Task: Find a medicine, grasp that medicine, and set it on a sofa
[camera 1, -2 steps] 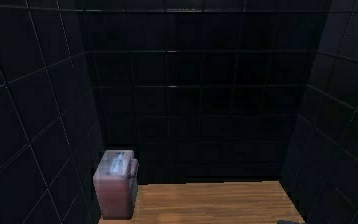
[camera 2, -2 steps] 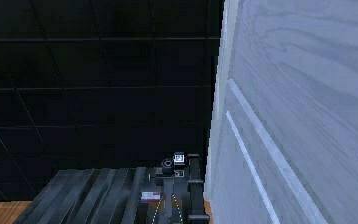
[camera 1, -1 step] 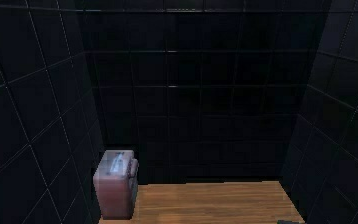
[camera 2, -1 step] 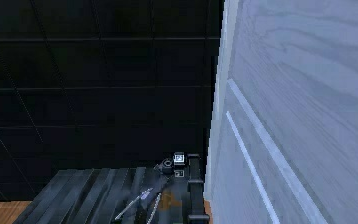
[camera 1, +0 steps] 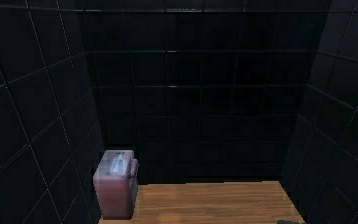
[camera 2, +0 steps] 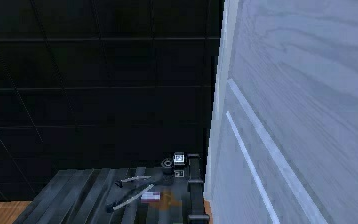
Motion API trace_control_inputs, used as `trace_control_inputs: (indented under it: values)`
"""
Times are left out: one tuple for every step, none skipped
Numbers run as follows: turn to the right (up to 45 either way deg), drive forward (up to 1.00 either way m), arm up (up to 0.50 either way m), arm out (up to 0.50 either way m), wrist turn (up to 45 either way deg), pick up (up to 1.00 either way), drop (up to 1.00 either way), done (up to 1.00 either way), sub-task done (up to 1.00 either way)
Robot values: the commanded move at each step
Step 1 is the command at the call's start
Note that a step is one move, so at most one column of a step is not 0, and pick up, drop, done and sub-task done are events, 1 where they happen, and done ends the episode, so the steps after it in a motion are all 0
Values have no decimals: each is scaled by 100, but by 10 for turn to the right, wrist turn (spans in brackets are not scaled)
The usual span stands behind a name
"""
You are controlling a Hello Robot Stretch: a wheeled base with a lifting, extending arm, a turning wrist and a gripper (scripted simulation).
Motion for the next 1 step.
trace_control_inputs:
  values:
    - [0, 0, 0, 0, 450, 0, 0, 0, 0]
